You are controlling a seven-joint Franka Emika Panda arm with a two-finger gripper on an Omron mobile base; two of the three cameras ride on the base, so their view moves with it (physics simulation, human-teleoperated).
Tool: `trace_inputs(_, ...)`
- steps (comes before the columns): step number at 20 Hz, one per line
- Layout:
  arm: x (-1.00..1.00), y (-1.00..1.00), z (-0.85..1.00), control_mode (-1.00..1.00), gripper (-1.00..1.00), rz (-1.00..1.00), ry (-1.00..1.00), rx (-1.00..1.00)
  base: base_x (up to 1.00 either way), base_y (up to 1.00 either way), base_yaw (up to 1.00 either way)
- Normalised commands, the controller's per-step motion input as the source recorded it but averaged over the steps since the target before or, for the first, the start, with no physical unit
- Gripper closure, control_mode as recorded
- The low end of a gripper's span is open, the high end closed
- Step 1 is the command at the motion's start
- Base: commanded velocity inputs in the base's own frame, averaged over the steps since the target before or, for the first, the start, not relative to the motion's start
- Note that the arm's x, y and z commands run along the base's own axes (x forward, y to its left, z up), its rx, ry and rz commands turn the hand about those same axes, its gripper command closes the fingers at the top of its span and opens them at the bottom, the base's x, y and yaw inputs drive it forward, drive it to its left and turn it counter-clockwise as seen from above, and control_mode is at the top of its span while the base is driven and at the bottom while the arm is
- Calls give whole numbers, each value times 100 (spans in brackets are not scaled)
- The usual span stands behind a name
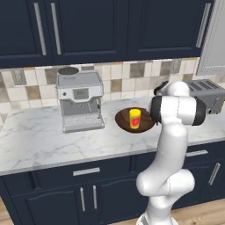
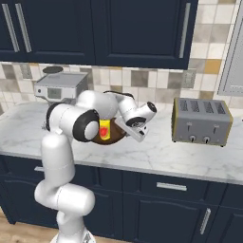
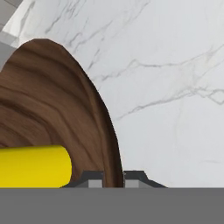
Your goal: Place the cup inside the bowl on the dining table and move the bowl to any counter.
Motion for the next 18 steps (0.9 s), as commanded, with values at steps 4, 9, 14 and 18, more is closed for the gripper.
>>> trace_inputs(4,12,0,-23,-100,100,0,0,0,0,0,0)
trace_inputs(9,11,0,-22,-100,100,0,0,0,0,0,0)
trace_inputs(14,9,0,-23,-100,100,0,0,0,0,0,0)
trace_inputs(18,3,0,-11,-100,100,0,0,0,0,0,0)
